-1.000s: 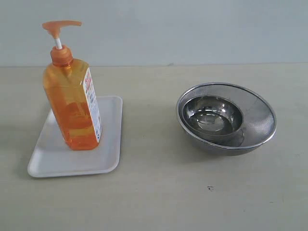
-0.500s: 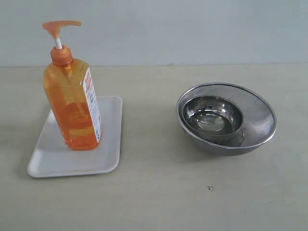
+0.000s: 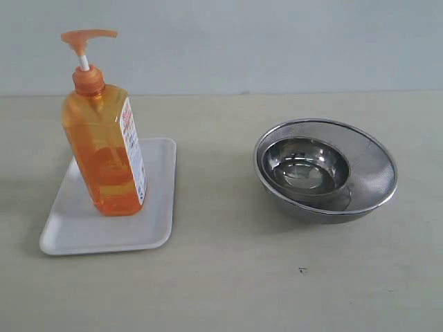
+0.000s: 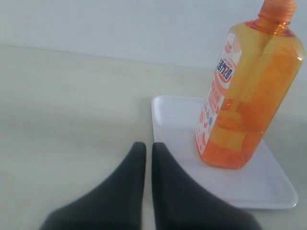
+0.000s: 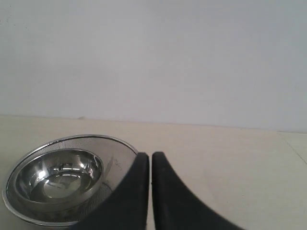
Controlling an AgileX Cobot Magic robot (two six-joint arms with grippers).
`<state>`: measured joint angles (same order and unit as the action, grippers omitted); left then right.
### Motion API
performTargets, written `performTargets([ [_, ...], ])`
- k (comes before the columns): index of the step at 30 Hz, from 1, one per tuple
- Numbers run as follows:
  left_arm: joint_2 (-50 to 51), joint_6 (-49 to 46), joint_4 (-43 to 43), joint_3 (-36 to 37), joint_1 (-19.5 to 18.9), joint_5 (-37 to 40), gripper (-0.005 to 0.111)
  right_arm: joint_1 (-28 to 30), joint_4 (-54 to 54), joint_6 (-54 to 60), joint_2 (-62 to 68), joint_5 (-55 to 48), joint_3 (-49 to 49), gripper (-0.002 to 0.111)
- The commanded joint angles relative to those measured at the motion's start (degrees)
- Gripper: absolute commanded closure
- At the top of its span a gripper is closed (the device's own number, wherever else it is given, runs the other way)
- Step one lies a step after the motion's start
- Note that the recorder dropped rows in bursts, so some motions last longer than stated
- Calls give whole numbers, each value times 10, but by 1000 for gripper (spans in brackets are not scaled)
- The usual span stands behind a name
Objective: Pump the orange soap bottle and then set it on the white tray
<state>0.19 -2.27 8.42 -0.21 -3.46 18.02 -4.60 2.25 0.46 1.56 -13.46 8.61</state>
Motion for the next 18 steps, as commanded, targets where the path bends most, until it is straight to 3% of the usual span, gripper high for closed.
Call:
performTargets([
  [1, -2, 5, -3, 2, 3, -5, 102, 8, -1, -1, -16, -26, -1, 108],
  [18, -2, 5, -3, 2, 3, -5, 102, 9, 1, 0, -16, -80, -4, 108],
])
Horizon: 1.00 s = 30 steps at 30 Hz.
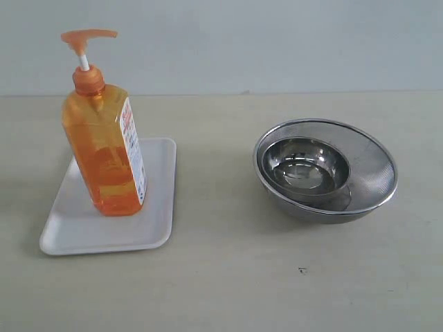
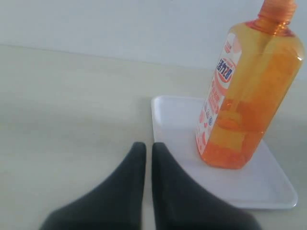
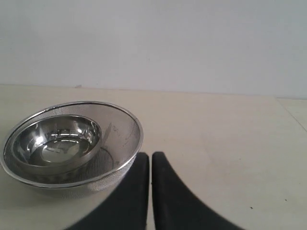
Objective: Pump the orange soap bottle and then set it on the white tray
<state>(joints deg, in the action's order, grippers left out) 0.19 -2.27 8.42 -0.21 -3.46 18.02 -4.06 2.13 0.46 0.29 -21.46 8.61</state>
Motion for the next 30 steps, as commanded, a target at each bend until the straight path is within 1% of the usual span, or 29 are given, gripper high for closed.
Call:
performTargets([
  [1, -2, 5, -3, 2, 3, -5, 102, 4, 2, 1, -3, 12, -12, 108],
  [5, -2, 5, -3, 2, 3, -5, 102, 4, 1, 1, -3, 107, -75, 108],
  [7, -2, 5, -3, 2, 3, -5, 102, 4, -5, -5, -3, 155, -86, 108],
  [8, -2, 5, -3, 2, 3, -5, 102, 4, -12, -12, -3, 128, -86, 108],
  [12, -2, 5, -3, 2, 3, -5, 102, 4, -13, -14, -3, 94, -86, 108],
  [16, -2, 5, -3, 2, 3, -5, 102, 4, -11, -11, -3, 26, -86, 108],
  [25, -2, 5, -3, 2, 3, -5, 102, 4, -3, -9, -3, 27, -86, 108],
  [30, -2, 5, -3, 2, 3, -5, 102, 4, -3, 25, -3, 27, -86, 108],
])
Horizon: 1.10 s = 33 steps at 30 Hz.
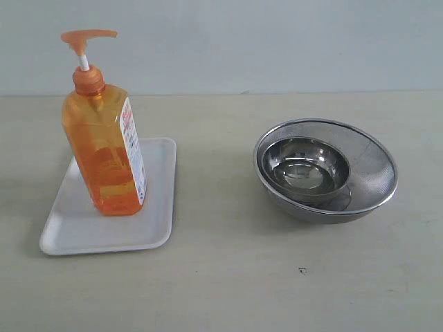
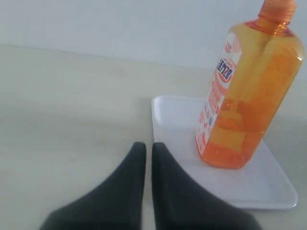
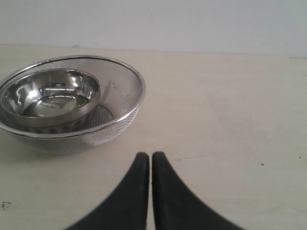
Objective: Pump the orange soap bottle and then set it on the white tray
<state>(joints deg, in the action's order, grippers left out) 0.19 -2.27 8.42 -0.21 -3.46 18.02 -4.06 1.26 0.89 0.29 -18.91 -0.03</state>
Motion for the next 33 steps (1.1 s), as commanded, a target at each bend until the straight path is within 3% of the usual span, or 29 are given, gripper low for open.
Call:
performTargets([
  [1, -2, 5, -3, 2, 3, -5, 102, 4, 6, 25, -3, 1, 0, 108],
  [33, -2, 5, -3, 2, 3, -5, 102, 4, -7, 20, -3, 0, 0, 108],
])
